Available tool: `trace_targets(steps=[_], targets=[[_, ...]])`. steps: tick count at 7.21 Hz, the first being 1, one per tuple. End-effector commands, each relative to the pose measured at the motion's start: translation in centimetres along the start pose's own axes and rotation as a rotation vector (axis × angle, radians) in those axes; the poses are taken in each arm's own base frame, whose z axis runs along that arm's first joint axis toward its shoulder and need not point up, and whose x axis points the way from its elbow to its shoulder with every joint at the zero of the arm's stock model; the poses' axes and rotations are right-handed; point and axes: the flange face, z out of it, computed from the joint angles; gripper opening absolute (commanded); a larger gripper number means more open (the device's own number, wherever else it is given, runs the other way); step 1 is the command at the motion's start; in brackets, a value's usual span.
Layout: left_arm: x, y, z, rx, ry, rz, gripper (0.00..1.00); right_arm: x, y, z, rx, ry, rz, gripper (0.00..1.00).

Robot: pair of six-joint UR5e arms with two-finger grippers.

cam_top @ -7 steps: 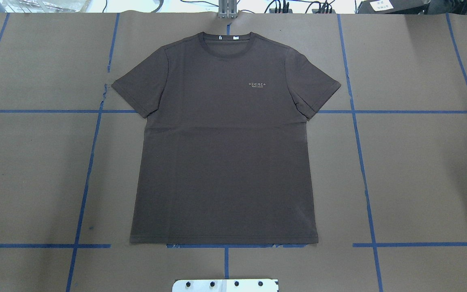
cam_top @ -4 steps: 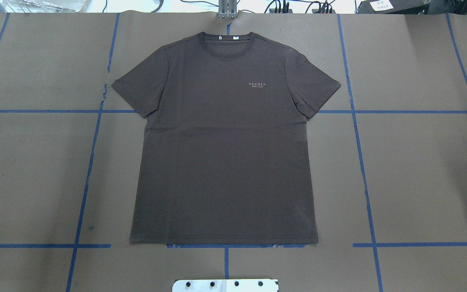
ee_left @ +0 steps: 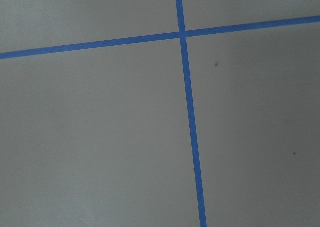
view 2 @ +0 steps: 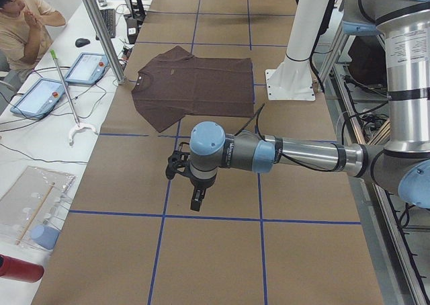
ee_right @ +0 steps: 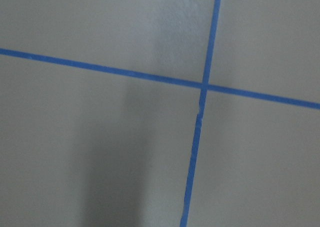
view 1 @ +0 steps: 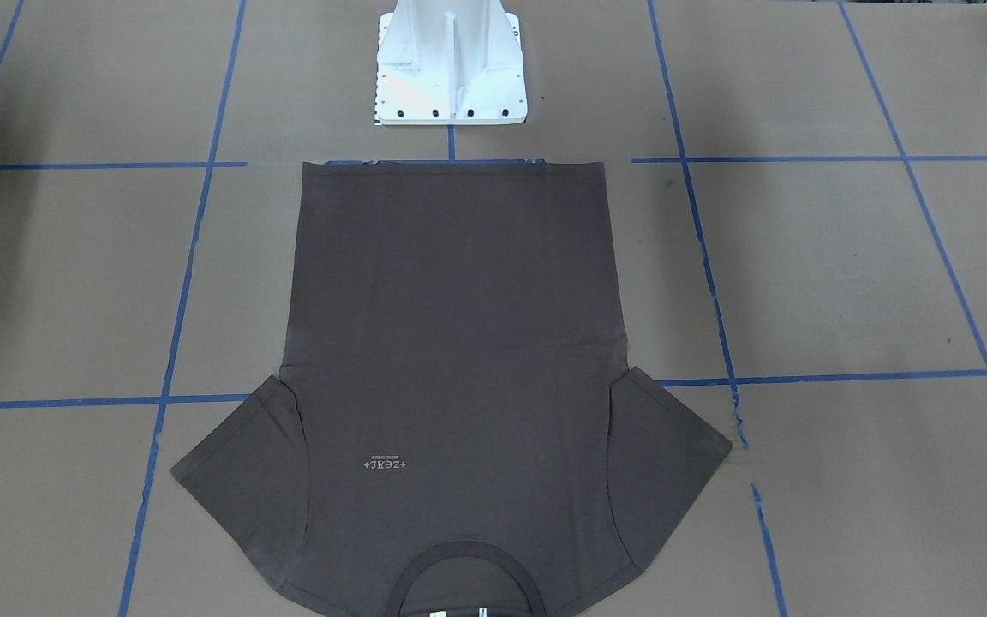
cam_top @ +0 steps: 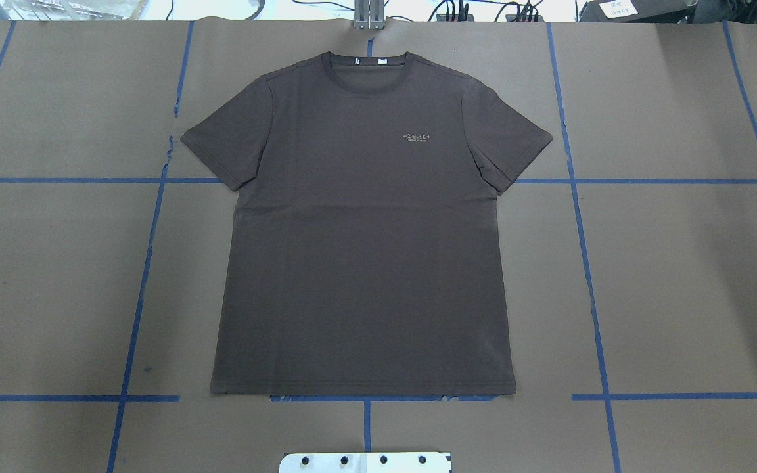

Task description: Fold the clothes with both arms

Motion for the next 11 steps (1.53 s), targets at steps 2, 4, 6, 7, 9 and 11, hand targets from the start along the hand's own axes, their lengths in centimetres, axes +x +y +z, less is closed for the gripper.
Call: trace_targets(steps=[2, 4, 6, 7, 9, 11], targets=[[2.4, -4.1, -3.0, 0.196, -0.02, 0.191, 1.0, -1.4, -6.3, -0.2, 0.049, -0.056, -0.05, 1.0], [2.1, -5.2, -2.7, 0.218, -0.021, 0.209, 1.0, -4.8, -9.9, -0.6, 0.086, -0.112, -0.08, 1.0], [2.4, -5.4, -3.0, 0.224, -0.021, 0.217, 1.0, -15.4, -16.1, 1.9, 0.074, -0.138, 0.066, 1.0], [2.6, -5.5, -3.2, 0.229, -0.021, 0.22, 1.0, -21.9, -18.3, 4.4, 0.094, -0.114, 0.17, 0.94], [2.8, -5.6, -3.4, 0.233, -0.023, 0.224, 1.0, -30.4, -21.9, 10.0, 0.158, -0.117, 0.254, 0.67], [2.8, -5.5, -3.4, 0.233, -0.023, 0.227, 1.0, -33.0, -21.8, 15.8, 0.188, -0.137, 0.265, 0.59]])
